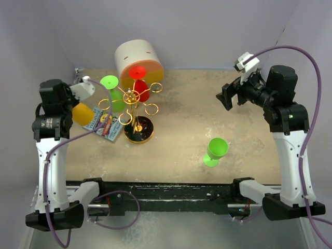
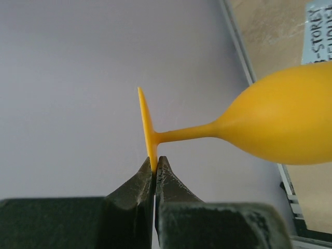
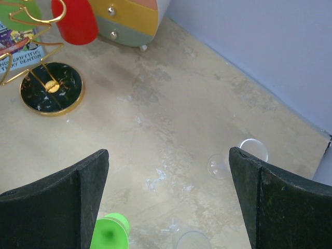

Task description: Place the wine glass upside down on the wine glass rack

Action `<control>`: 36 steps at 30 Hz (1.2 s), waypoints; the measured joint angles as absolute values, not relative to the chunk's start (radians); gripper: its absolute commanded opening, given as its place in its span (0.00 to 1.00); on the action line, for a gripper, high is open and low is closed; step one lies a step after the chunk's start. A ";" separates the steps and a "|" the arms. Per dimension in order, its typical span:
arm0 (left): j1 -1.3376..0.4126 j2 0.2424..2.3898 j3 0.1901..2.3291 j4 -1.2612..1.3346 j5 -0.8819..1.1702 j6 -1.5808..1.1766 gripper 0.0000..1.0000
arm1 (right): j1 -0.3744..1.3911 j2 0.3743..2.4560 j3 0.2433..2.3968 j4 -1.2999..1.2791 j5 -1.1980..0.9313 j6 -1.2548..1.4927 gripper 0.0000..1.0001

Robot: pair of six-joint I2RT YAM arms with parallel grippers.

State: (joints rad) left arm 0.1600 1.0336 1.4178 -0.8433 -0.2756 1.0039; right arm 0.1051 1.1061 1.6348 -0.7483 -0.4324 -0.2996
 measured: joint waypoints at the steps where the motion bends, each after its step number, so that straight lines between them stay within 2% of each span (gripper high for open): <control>1: 0.128 1.024 1.390 -0.821 -0.282 1.026 0.00 | 0.105 1.119 1.631 -0.749 -0.434 -0.301 1.00; 5: -0.037 0.996 1.283 -0.739 -0.300 1.124 0.00 | 0.105 1.174 1.630 -0.748 -0.436 -0.306 1.00; 8: -0.095 0.998 1.257 -0.706 -0.303 1.165 0.00 | 0.105 1.191 1.628 -0.747 -0.437 -0.308 1.00; 36: -0.209 1.047 1.330 -0.704 -0.067 1.235 0.00 | 0.105 1.148 1.608 -0.736 -0.439 -0.320 1.00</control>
State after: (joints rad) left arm -0.2089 1.0466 1.3296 -0.7044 -0.0673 1.2350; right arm 0.1051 1.1477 1.6085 -0.7357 -0.4385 -0.3202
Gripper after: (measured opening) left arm 0.017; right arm 0.998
